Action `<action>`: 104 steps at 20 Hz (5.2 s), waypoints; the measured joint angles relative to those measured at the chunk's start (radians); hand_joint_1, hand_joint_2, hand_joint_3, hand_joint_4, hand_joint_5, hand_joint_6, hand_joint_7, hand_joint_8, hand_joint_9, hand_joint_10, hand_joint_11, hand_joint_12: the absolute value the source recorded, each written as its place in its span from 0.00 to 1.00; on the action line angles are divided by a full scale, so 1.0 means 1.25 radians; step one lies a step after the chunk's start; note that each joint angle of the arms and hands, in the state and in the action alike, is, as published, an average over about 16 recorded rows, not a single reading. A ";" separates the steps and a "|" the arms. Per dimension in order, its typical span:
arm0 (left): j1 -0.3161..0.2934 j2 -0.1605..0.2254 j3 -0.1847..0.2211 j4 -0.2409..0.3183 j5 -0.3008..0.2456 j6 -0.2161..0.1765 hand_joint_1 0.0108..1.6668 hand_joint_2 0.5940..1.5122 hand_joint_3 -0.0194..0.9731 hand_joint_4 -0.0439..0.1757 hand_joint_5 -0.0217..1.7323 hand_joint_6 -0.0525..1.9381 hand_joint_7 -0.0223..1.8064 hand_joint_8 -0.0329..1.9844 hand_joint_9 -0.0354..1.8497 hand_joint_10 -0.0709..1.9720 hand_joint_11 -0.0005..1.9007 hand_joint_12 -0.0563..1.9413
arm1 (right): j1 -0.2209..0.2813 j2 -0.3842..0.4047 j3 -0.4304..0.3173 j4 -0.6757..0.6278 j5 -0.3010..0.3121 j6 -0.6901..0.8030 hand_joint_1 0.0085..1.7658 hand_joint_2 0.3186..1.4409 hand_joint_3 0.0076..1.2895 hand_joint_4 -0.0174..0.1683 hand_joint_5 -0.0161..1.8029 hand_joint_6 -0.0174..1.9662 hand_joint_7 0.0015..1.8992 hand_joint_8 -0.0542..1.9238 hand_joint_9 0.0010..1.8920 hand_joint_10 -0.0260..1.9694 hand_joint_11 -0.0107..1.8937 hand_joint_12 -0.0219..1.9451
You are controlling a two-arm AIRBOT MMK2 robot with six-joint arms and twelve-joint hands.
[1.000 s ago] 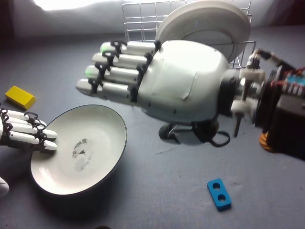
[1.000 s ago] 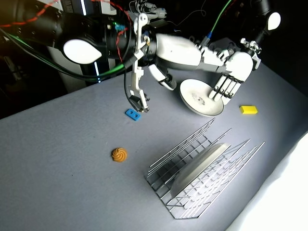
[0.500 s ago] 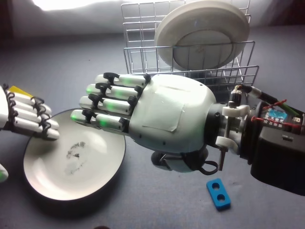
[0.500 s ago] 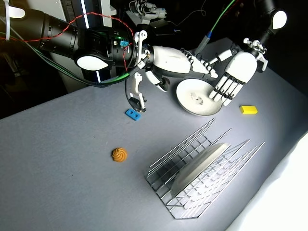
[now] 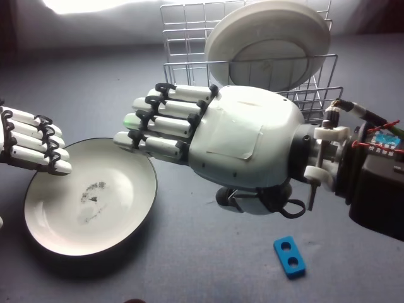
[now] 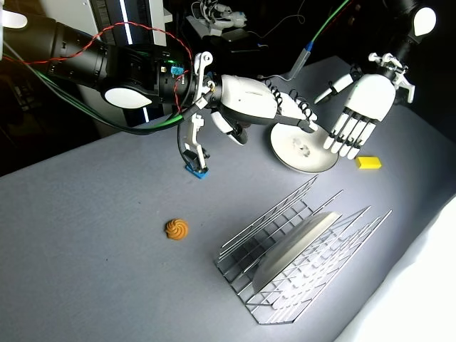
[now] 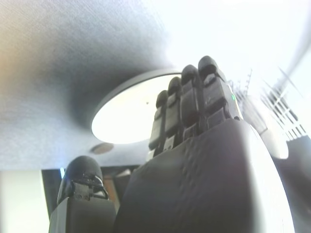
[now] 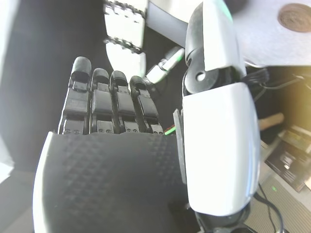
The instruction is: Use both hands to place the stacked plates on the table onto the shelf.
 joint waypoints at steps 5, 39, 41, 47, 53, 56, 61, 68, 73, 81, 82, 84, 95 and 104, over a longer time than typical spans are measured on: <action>0.000 0.003 0.000 0.009 -0.001 0.012 0.01 0.58 0.03 0.21 0.07 0.03 0.07 0.02 0.06 0.04 0.01 0.11 | 0.001 0.011 0.000 0.000 0.000 0.005 0.69 0.56 0.00 0.11 0.03 0.02 0.01 0.04 0.01 0.02 0.01 0.13; 0.142 0.000 -0.022 -0.065 0.037 0.045 0.01 0.57 0.03 0.19 0.03 0.03 0.03 0.01 0.02 0.02 0.01 0.05 | 0.017 -0.056 0.059 -0.001 -0.003 0.022 0.68 0.57 0.00 0.11 0.02 0.02 0.01 0.04 0.01 0.02 0.01 0.13; 0.143 0.000 -0.022 -0.065 0.037 0.045 0.01 0.57 0.03 0.19 0.03 0.02 0.03 0.01 0.02 0.02 0.01 0.05 | 0.021 -0.085 0.082 -0.001 -0.003 0.024 0.68 0.57 0.00 0.11 0.02 0.02 0.01 0.04 0.01 0.02 0.01 0.13; 0.143 0.000 -0.023 -0.065 0.037 0.044 0.01 0.57 0.03 0.19 0.04 0.02 0.03 0.01 0.01 0.02 0.01 0.05 | 0.029 -0.187 0.171 -0.002 -0.003 0.030 0.67 0.57 0.00 0.11 0.03 0.02 0.01 0.04 0.01 0.02 0.01 0.15; 0.143 -0.001 -0.023 -0.066 0.036 0.043 0.01 0.57 0.03 0.19 0.04 0.02 0.03 0.01 0.01 0.02 0.01 0.04 | 0.023 -0.277 0.258 -0.002 -0.003 0.031 0.65 0.57 0.00 0.11 0.04 0.02 0.01 0.04 0.01 0.02 0.01 0.17; 0.143 -0.001 -0.023 -0.066 0.036 0.043 0.01 0.57 0.03 0.19 0.04 0.02 0.03 0.01 0.01 0.02 0.01 0.04 | 0.019 -0.313 0.295 -0.001 -0.002 0.031 0.64 0.58 0.00 0.11 0.06 0.02 0.02 0.04 0.03 0.02 0.01 0.23; 0.144 -0.001 -0.023 -0.067 0.035 0.042 0.01 0.57 0.03 0.18 0.04 0.02 0.03 0.01 0.01 0.02 0.01 0.04 | 0.012 -0.355 0.337 -0.001 0.001 0.031 0.63 0.60 0.00 0.11 0.12 0.02 0.09 0.04 0.10 0.02 0.03 0.37; 0.145 -0.002 -0.023 -0.068 0.033 0.040 0.01 0.57 0.03 0.18 0.04 0.02 0.03 0.01 0.02 0.02 0.01 0.05 | 0.008 -0.380 0.357 -0.003 0.010 0.031 0.62 0.65 0.00 0.10 0.30 0.08 0.29 0.07 0.31 0.05 0.16 0.55; 0.139 -0.003 -0.023 -0.064 0.032 0.036 0.01 0.57 0.03 0.18 0.04 0.02 0.04 0.01 0.02 0.02 0.01 0.05 | 0.006 -0.386 0.357 -0.007 0.021 0.031 0.64 0.65 0.00 0.08 0.41 0.21 0.44 0.15 0.47 0.16 0.33 0.61; 0.082 -0.004 -0.017 -0.035 0.021 0.012 0.01 0.58 0.03 0.19 0.05 0.02 0.05 0.01 0.03 0.03 0.02 0.06 | 0.003 -0.386 0.357 -0.012 0.039 0.031 0.67 0.59 0.00 0.05 0.48 0.41 0.55 0.29 0.60 0.31 0.52 0.60; 0.070 -0.004 -0.016 -0.031 0.019 0.007 0.01 0.58 0.03 0.19 0.05 0.03 0.05 0.01 0.03 0.03 0.02 0.06 | 0.002 -0.386 0.357 -0.012 0.040 0.031 0.67 0.59 0.00 0.05 0.49 0.42 0.55 0.31 0.60 0.34 0.53 0.61; 0.043 -0.002 -0.013 -0.022 0.013 -0.002 0.01 0.58 0.03 0.19 0.05 0.03 0.05 0.01 0.04 0.03 0.02 0.07 | 0.001 -0.385 0.357 -0.012 0.042 0.031 0.67 0.58 0.00 0.05 0.49 0.43 0.55 0.32 0.60 0.39 0.53 0.61; -0.092 0.015 -0.001 0.006 -0.018 -0.047 0.01 0.58 0.03 0.22 0.06 0.03 0.06 0.02 0.05 0.04 0.01 0.08 | 0.001 -0.319 0.276 -0.004 0.039 0.038 0.70 0.57 0.00 0.05 0.50 0.42 0.56 0.34 0.57 0.54 0.52 0.61; -0.121 0.022 0.001 0.016 -0.026 -0.058 0.01 0.58 0.03 0.22 0.06 0.03 0.06 0.02 0.05 0.04 0.01 0.09 | 0.028 -0.177 0.107 0.008 0.017 0.046 0.73 0.57 0.00 0.06 0.53 0.42 0.58 0.35 0.58 0.53 0.52 0.61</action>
